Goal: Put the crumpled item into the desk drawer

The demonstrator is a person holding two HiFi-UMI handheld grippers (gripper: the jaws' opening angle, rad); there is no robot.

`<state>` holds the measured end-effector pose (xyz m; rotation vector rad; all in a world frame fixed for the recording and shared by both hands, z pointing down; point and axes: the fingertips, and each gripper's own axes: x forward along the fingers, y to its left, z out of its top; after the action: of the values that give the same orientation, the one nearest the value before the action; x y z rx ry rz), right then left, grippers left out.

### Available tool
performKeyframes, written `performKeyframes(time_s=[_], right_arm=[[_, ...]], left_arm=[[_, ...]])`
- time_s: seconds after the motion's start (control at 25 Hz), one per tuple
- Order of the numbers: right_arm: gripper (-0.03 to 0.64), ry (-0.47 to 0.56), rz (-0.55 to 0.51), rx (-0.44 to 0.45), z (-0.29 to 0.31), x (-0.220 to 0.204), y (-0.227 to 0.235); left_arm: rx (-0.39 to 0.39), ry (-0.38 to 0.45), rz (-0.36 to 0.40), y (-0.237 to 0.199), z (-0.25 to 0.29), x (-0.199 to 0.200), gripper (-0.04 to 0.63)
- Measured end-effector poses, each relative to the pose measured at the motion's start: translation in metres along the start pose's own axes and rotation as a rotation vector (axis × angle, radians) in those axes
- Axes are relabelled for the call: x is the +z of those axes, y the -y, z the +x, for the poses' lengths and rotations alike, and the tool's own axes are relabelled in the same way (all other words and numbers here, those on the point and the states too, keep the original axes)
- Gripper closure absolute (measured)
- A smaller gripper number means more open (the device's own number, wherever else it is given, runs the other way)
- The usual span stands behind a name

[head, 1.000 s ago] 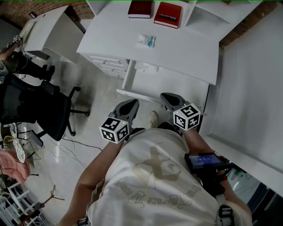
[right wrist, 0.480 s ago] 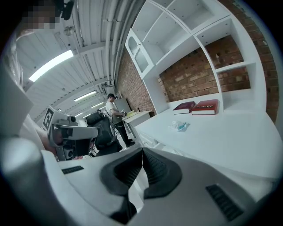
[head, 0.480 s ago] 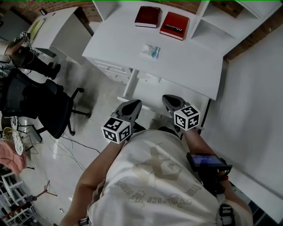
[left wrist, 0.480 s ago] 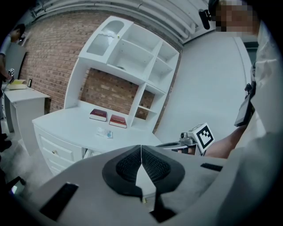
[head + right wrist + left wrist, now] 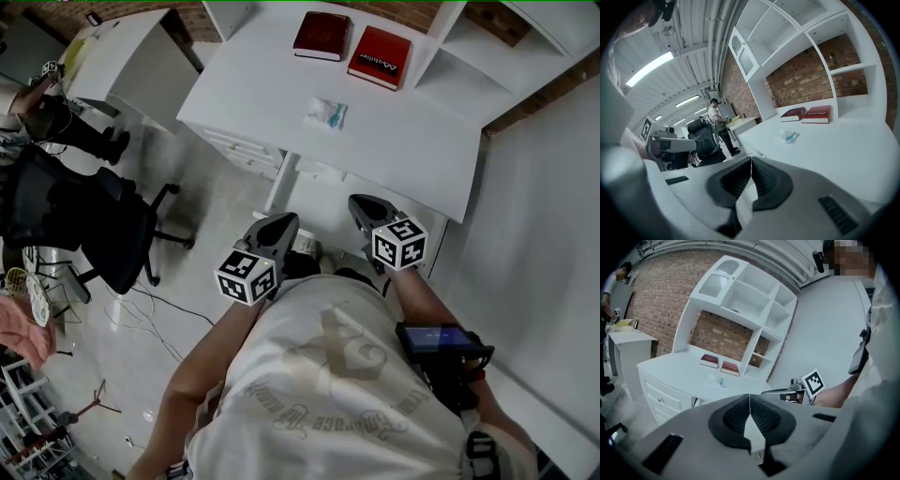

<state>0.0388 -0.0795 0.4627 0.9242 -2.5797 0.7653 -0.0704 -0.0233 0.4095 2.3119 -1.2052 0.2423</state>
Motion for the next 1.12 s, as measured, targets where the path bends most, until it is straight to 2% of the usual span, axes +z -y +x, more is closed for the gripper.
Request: performKeyframes(time_s=[0.24, 1.12], right_arm=[[0.594, -0.023, -0.006, -0.009, 0.024, 0.010, 0.030], [0.594, -0.086, -0.029, -0.074, 0.124, 0.062, 0.087]], left_arm=[[-0.005, -0.007, -0.007, -0.025, 0.031, 0.013, 0.574], [-0.010, -0.068, -0.070, -0.089, 0.067, 0.029, 0.574]])
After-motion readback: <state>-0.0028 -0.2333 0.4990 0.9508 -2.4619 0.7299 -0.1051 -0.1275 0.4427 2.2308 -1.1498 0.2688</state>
